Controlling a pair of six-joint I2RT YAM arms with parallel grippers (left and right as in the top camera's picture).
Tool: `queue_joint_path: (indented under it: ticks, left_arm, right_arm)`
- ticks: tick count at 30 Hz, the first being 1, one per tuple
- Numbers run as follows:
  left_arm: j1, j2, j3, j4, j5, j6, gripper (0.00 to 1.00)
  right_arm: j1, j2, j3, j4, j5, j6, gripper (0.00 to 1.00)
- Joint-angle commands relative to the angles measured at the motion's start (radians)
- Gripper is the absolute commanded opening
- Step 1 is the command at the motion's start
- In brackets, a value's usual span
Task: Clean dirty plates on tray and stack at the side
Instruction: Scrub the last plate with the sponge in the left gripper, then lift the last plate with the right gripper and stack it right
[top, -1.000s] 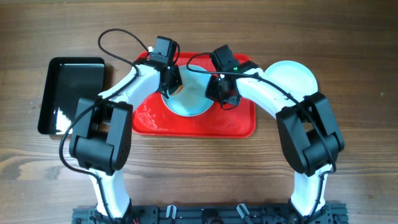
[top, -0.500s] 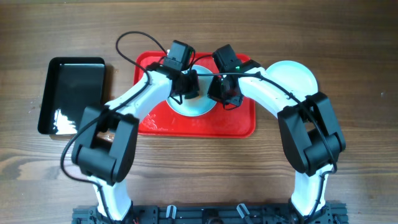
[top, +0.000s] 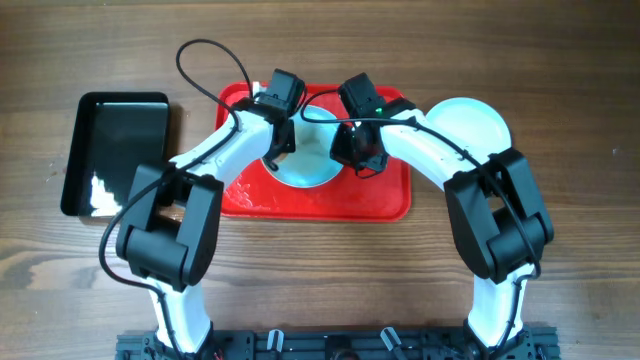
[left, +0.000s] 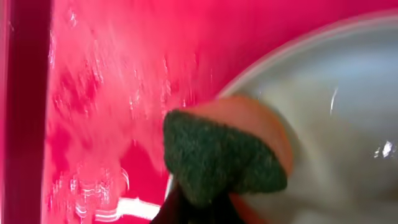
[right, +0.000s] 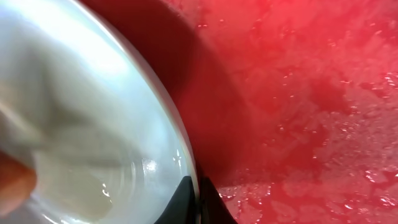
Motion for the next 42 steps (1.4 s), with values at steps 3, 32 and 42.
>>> queue_joint_path:
  ticks: [3,32,42]
  left_arm:
    - [0.084,0.027,-0.023,0.253,-0.209,0.013,0.04]
    - [0.093,0.008,-0.026,0.020,-0.341,-0.030,0.04]
    - [0.100,-0.155,0.018,0.166,-0.133,0.005,0.04]
  right_arm:
    - [-0.027,0.062,-0.047,-0.042,0.132,-0.001,0.04]
    - [-0.027,0.062,-0.047,-0.054,0.135,-0.006,0.04]
    - [-0.027,0.062,-0.047,-0.058,0.135,-0.006,0.04]
